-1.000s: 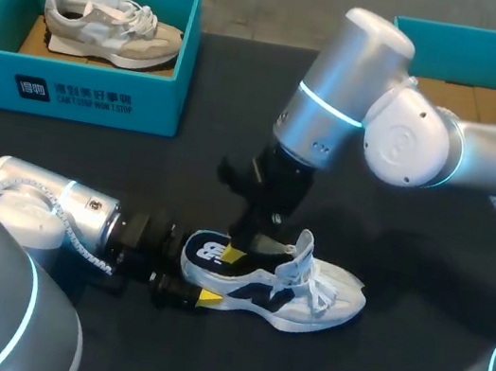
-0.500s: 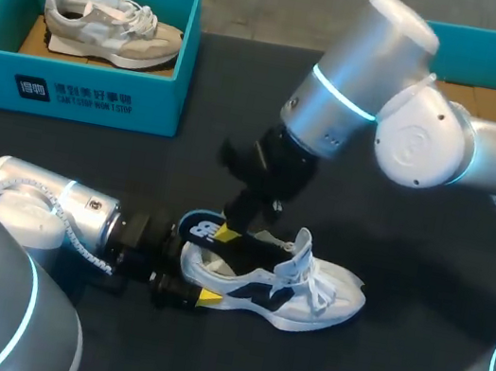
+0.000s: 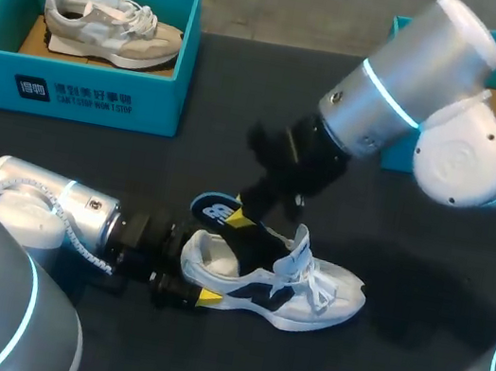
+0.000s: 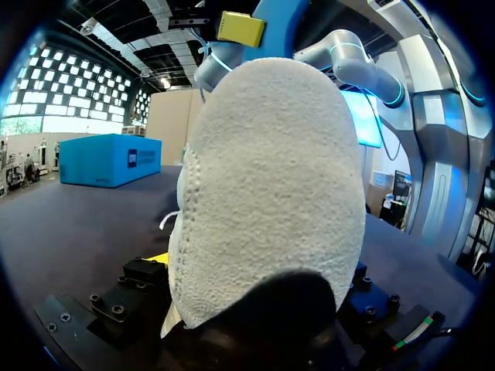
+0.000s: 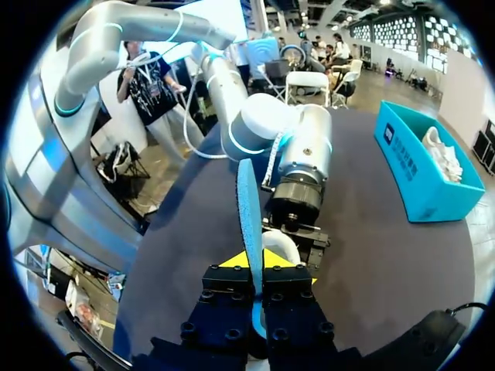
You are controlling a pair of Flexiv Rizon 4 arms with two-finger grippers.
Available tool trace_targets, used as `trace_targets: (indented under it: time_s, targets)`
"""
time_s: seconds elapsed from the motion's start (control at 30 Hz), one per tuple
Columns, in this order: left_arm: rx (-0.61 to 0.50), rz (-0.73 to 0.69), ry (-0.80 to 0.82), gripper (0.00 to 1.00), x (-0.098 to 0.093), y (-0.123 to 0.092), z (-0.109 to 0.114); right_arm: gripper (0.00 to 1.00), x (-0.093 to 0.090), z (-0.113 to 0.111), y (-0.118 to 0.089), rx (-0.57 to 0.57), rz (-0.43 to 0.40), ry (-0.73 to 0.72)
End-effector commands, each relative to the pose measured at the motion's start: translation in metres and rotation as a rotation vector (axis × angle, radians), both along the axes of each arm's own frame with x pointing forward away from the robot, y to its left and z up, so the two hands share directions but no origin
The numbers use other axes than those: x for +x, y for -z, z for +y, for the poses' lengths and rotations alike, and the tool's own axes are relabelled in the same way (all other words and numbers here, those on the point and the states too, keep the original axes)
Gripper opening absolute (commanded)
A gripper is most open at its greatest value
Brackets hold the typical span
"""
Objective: Take the shoe out of the shoebox, open the shoe tongue, remove and reinsert the insole, then place the shoe into the shoebox
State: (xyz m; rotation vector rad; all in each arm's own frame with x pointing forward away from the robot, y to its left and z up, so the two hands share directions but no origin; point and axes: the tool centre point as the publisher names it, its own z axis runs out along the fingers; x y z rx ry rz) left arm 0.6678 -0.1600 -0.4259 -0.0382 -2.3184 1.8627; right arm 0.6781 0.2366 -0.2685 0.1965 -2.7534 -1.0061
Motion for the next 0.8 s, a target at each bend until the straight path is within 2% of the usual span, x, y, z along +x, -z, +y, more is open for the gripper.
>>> trace_targets:
  time_s: [0.03,0.2,0.27,0.33,0.5,0.7,0.8]
  targets:
    - [0.0,0.0,-0.001,0.0,0.001,0.003,0.0,0.0,-0.003,-0.002,0.0,0.004,-0.007,0.007]
    - [0.0,0.0,-0.001,0.0,0.001,0.003,0.0,0.0,-0.003,-0.002,0.0,0.004,-0.007,0.007]
    - [0.0,0.0,-0.001,0.0,0.001,0.003,0.0,0.0,-0.002,0.003,-0.006,0.078,-0.014,-0.003]
    - [0.0,0.0,-0.001,0.0,0.001,0.003,0.0,0.0,-0.001,0.004,-0.016,0.175,-0.013,-0.011]
    - [0.0,0.0,-0.001,0.0,0.001,0.003,0.0,0.0,0.004,0.007,-0.039,0.279,0.015,-0.018]
    - [0.0,0.0,-0.001,0.0,0.001,0.003,0.0,0.0,0.006,0.013,-0.061,0.292,0.033,-0.028]
    - [0.0,0.0,-0.001,0.0,0.001,0.003,0.0,0.0,0.007,0.012,-0.081,0.32,0.029,-0.033]
